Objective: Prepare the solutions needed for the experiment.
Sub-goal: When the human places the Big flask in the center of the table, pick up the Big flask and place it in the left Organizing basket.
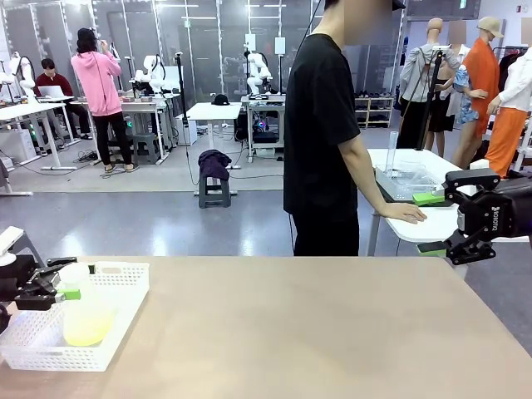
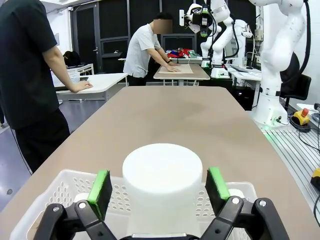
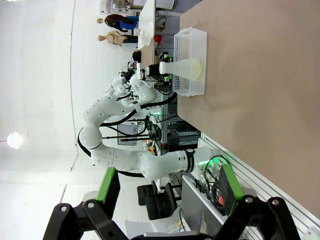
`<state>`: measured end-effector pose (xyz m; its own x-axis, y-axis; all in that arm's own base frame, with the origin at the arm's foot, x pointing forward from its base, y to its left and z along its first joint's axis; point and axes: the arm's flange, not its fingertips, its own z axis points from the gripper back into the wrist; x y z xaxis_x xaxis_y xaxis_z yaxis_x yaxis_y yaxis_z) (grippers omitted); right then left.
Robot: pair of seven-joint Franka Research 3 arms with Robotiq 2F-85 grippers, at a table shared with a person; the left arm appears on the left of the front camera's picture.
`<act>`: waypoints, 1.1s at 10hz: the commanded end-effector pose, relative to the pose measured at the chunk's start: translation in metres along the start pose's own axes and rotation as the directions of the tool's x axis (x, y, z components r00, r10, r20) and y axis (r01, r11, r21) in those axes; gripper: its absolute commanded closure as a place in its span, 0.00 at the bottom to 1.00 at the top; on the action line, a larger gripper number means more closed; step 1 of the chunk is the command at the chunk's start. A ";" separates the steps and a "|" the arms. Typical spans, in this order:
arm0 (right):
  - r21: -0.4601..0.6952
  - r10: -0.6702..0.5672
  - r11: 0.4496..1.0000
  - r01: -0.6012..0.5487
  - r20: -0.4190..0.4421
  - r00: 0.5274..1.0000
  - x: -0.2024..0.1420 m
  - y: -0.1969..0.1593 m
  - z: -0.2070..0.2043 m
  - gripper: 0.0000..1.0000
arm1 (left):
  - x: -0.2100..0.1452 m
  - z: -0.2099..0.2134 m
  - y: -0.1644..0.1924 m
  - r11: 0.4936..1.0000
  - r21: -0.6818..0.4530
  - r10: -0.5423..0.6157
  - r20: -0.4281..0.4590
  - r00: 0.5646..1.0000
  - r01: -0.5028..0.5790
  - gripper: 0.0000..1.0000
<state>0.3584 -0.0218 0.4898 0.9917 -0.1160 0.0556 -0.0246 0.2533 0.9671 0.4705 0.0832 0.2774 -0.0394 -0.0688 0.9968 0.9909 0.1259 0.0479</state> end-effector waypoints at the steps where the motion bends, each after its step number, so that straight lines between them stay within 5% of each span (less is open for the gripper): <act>1: 0.008 0.003 1.000 -0.003 0.002 1.000 0.000 0.000 0.000 0.00 | 0.001 -0.001 0.000 1.000 -0.001 -0.004 0.004 1.000 0.004 0.04; 5: 0.008 0.003 1.000 -0.003 0.002 1.000 0.000 0.000 0.000 0.00 | 0.000 0.000 0.000 1.000 0.000 0.000 0.000 1.000 0.000 0.01; 11: 0.008 0.003 1.000 -0.003 0.002 1.000 0.000 0.000 0.000 0.00 | 0.008 0.072 -0.012 0.985 0.146 0.091 -0.012 0.996 -0.089 0.04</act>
<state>0.3584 -0.0218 0.4897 0.9917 -0.1160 0.0556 -0.0246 0.2533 0.9671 0.4535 0.1492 0.2781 0.0156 -0.0809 0.9966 0.9648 0.2628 0.0063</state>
